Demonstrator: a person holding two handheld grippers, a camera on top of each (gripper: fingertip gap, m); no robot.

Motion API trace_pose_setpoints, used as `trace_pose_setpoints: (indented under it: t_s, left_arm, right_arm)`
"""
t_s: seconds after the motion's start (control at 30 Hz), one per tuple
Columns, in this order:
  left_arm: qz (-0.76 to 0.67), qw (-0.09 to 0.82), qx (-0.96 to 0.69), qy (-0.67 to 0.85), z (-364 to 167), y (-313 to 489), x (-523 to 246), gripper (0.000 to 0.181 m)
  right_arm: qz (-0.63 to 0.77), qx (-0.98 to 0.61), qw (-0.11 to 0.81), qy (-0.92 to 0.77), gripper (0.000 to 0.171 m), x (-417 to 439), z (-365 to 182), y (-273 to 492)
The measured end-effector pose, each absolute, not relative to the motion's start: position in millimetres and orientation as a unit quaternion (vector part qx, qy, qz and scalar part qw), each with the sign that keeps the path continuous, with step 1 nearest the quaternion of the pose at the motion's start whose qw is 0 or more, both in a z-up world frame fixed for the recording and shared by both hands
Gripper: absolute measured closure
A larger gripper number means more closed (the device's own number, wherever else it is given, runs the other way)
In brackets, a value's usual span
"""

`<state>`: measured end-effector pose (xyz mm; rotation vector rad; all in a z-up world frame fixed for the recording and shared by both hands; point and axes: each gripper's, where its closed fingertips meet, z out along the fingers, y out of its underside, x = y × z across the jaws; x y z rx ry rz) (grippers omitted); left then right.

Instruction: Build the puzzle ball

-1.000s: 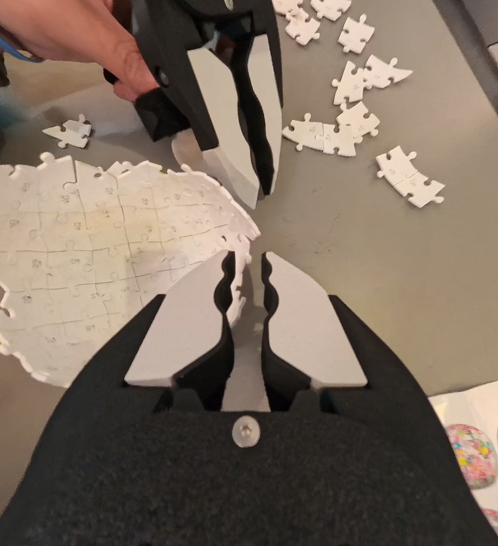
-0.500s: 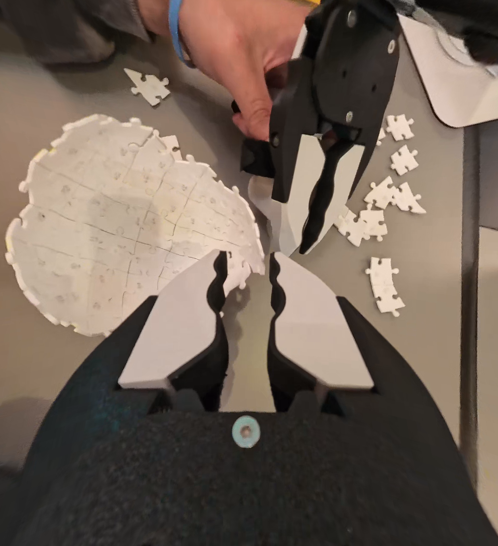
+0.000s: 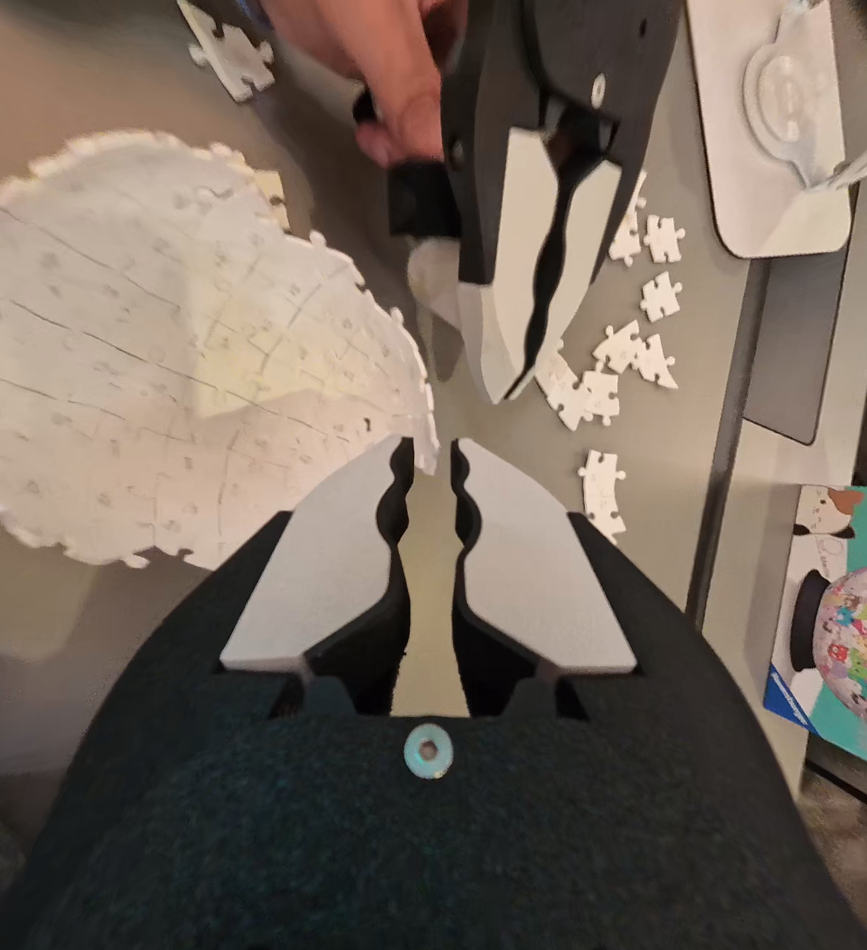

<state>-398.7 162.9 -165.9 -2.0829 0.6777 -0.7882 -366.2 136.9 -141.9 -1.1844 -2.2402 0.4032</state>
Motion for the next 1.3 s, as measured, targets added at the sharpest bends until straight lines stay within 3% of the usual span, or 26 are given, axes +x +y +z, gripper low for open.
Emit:
trace_pose_setpoints:
  t_s: [0.3,1.3]
  left_arm:
    - [-0.345,0.362,-0.815,0.293,-172.9,151.1,-380.7,0.178]
    - [-0.325,0.361,-0.821,0.299,-176.4,151.6,-375.4,0.181]
  right_arm:
    - [0.139,-0.45,0.276,-0.838,0.166,-366.1,-150.5,139.9]
    - [0.083,-0.484,0.26,-0.831,0.167,-370.7,-151.2,136.4]
